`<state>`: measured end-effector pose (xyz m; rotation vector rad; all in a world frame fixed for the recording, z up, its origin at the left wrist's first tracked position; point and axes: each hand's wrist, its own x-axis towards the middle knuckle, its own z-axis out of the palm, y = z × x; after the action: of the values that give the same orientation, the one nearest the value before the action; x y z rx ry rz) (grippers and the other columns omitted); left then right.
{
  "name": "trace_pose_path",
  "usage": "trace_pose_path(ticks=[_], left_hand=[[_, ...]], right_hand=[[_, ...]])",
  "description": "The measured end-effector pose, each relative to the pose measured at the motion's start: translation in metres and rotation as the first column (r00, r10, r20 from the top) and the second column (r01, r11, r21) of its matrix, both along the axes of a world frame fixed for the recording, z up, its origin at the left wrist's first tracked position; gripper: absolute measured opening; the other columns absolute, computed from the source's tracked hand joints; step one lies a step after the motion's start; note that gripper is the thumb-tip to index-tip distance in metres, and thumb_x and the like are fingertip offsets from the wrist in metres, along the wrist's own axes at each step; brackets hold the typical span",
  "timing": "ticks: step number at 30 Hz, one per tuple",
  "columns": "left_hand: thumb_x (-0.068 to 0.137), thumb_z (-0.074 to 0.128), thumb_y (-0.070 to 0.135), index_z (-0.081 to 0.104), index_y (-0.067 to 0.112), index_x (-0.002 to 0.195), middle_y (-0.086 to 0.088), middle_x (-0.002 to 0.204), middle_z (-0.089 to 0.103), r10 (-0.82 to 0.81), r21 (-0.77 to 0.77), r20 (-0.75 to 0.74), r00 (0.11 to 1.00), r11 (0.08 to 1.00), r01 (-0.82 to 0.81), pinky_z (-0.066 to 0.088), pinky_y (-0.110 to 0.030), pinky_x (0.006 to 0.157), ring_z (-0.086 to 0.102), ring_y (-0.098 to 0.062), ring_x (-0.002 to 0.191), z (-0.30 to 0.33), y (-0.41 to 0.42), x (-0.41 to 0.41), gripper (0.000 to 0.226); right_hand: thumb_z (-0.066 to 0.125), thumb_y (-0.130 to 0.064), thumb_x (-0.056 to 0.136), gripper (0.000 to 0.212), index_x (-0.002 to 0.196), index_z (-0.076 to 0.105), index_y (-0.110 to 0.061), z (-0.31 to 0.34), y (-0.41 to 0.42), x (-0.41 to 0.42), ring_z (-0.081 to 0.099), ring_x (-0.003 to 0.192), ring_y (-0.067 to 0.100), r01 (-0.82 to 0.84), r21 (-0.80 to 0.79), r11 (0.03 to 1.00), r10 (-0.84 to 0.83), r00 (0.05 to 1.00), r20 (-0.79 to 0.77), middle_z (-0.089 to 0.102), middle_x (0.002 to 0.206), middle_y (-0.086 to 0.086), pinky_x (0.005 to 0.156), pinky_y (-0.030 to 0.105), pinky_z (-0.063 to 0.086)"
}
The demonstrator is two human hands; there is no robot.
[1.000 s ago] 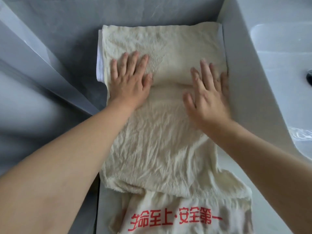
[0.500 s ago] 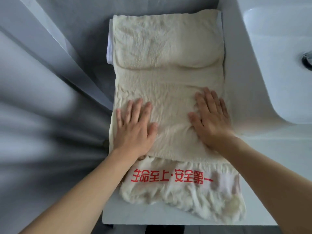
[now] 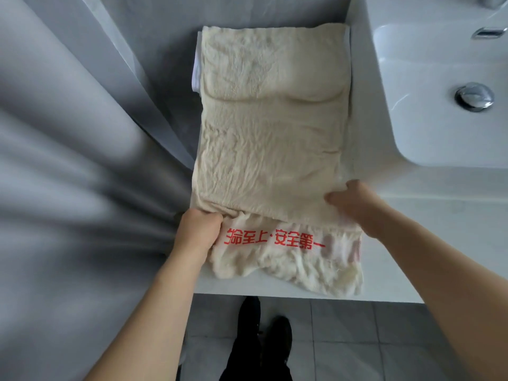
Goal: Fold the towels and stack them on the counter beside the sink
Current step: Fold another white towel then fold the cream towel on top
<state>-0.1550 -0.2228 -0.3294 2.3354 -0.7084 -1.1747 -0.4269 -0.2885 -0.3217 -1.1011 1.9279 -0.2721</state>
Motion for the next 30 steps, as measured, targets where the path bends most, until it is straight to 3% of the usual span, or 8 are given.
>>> trace_pose_path(ticks=[3, 6, 10, 13, 16, 19, 23, 30], left_hand=[[0.083, 0.068, 0.015, 0.06, 0.005, 0.071, -0.007, 0.057, 0.055, -0.036, 0.085, -0.117, 0.993, 0.995, 0.046, 0.034, -0.027, 0.051, 0.05, -0.022, 0.052, 0.005, -0.002, 0.001, 0.018], [0.083, 0.067, 0.018, 0.072, 0.003, 0.083, -0.013, 0.075, 0.073, -0.228, 0.076, -0.12, 0.966, 0.968, 0.238, 0.053, -0.037, 0.067, 0.071, -0.032, 0.076, 0.008, 0.001, -0.005, 0.016], [0.089, 0.057, 0.02, 0.063, 0.004, 0.097, -0.01, 0.084, 0.067, -0.148, -0.073, -0.204, 0.968, 0.988, 0.136, 0.052, -0.031, 0.063, 0.066, -0.022, 0.074, 0.02, 0.01, -0.009, 0.019], [0.098, 0.051, 0.019, 0.058, 0.009, 0.104, -0.008, 0.096, 0.064, -0.069, -0.113, -0.228, 0.971, 0.993, 0.044, 0.051, -0.034, 0.07, 0.064, -0.02, 0.087, 0.02, 0.018, 0.0, 0.014], [0.103, 0.048, 0.03, 0.05, 0.016, 0.116, -0.006, 0.113, 0.061, -0.055, -0.016, -0.13, 0.99, 0.998, 0.053, 0.053, -0.038, 0.081, 0.061, -0.022, 0.1, 0.016, 0.031, 0.013, 0.019], [0.098, 0.054, 0.031, 0.055, 0.013, 0.117, -0.009, 0.111, 0.066, -0.011, 0.084, -0.192, 0.981, 0.996, 0.027, 0.057, -0.044, 0.084, 0.067, -0.028, 0.098, 0.023, 0.045, 0.022, 0.026], [0.082, 0.072, 0.025, 0.067, 0.009, 0.108, -0.013, 0.103, 0.073, -0.061, 0.244, -0.246, 0.967, 0.962, 0.122, 0.058, -0.046, 0.087, 0.07, -0.033, 0.094, 0.035, 0.06, 0.032, 0.031], [0.091, 0.059, 0.02, 0.066, 0.009, 0.087, -0.01, 0.085, 0.07, -0.214, 0.177, 0.047, 0.976, 0.963, 0.203, 0.057, -0.04, 0.07, 0.066, -0.028, 0.075, 0.017, 0.076, 0.046, 0.014]], right_hand=[[0.073, -0.035, 0.081, 0.032, 0.083, 0.057, -0.008, 0.008, 0.003, -0.017, 0.059, 0.069, 0.029, 0.128, -0.093, 0.987, -0.123, 0.991, 0.053, 0.061, 0.079, 0.009, 0.054, 0.035, 0.048], [0.072, -0.051, 0.079, 0.043, 0.086, 0.061, -0.01, 0.008, 0.022, -0.027, 0.058, 0.076, 0.025, 0.014, 0.047, 0.999, -0.015, 1.0, 0.002, 0.061, 0.083, 0.005, 0.063, 0.031, 0.043], [0.071, -0.03, 0.085, 0.029, 0.087, 0.065, -0.001, 0.009, 0.049, -0.027, 0.061, 0.076, 0.027, -0.122, 0.133, 0.984, 0.113, 0.991, 0.071, 0.066, 0.091, 0.013, 0.064, 0.033, 0.045], [0.057, -0.034, 0.096, 0.031, 0.09, 0.063, -0.004, 0.019, 0.057, -0.023, 0.063, 0.077, 0.029, 0.074, 0.01, 0.997, -0.074, 0.968, 0.24, 0.066, 0.086, 0.011, 0.068, 0.037, 0.05], [0.044, -0.046, 0.101, 0.039, 0.105, 0.062, -0.011, 0.028, 0.065, -0.019, 0.068, 0.087, 0.029, 0.297, 0.1, 0.95, -0.313, 0.888, 0.338, 0.068, 0.097, 0.011, 0.068, 0.038, 0.057], [0.049, -0.054, 0.096, 0.045, 0.106, 0.065, -0.013, 0.035, 0.081, -0.02, 0.071, 0.088, 0.031, 0.174, 0.325, 0.93, -0.301, 0.866, 0.399, 0.074, 0.096, 0.012, 0.068, 0.04, 0.058], [0.058, -0.021, 0.098, 0.028, 0.113, 0.063, 0.002, 0.035, 0.098, -0.026, 0.073, 0.086, 0.032, 0.061, 0.419, 0.906, -0.217, 0.917, 0.335, 0.075, 0.093, 0.017, 0.08, 0.045, 0.059], [0.057, -0.025, 0.099, 0.025, 0.101, 0.061, -0.001, 0.032, 0.114, -0.033, 0.065, 0.079, 0.031, 0.108, 0.305, 0.946, -0.155, 0.979, 0.133, 0.068, 0.096, 0.02, 0.069, 0.043, 0.058]])
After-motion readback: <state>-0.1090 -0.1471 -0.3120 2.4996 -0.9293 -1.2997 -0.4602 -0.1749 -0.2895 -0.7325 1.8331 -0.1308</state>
